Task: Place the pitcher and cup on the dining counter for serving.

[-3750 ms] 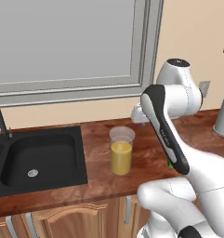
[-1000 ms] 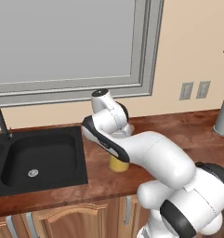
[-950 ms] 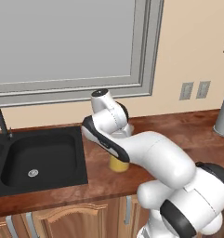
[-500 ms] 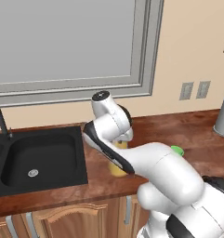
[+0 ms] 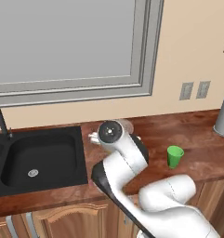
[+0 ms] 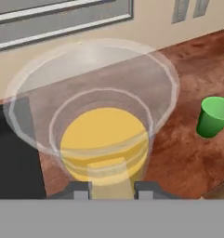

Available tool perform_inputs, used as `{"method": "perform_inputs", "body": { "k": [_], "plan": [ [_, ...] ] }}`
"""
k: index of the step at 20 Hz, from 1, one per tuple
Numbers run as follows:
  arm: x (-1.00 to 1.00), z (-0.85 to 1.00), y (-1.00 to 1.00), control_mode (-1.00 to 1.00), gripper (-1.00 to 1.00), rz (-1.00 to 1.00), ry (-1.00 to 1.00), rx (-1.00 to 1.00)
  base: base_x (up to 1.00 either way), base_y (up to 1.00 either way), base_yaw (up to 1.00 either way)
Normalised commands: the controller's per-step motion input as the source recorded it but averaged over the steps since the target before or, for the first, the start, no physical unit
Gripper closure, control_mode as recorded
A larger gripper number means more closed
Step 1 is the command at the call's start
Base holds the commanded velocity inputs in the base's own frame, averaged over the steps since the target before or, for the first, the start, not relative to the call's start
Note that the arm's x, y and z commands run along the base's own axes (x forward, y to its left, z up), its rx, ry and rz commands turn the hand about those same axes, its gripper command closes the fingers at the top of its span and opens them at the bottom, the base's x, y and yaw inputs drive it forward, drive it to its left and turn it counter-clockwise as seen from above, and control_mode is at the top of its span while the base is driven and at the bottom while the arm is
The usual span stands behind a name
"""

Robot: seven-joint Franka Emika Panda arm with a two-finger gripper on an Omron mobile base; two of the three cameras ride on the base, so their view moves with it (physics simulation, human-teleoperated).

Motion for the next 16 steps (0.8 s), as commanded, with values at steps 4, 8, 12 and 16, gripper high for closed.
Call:
{"method": "perform_inputs", "body": {
  "k": [4, 8, 12, 16],
  "plan": [
    [-0.71, 0.66, -0.14, -1.0, 1.0, 0.05, -0.52, -0.03, 0.0, 0.0, 0.0],
    [-0.19, 0.83, -0.28, -1.0, 1.0, 0.1, -0.24, 0.04, 0.0, 0.0, 0.0],
    [-0.01, 0.89, -0.76, -1.0, 1.0, 0.22, -0.1, 0.2, 0.0, 0.0, 0.0],
    [-0.01, 0.58, -0.84, -1.0, 1.0, 0.26, 0.0, 0.23, 0.0, 0.0, 0.0]
  ]
}}
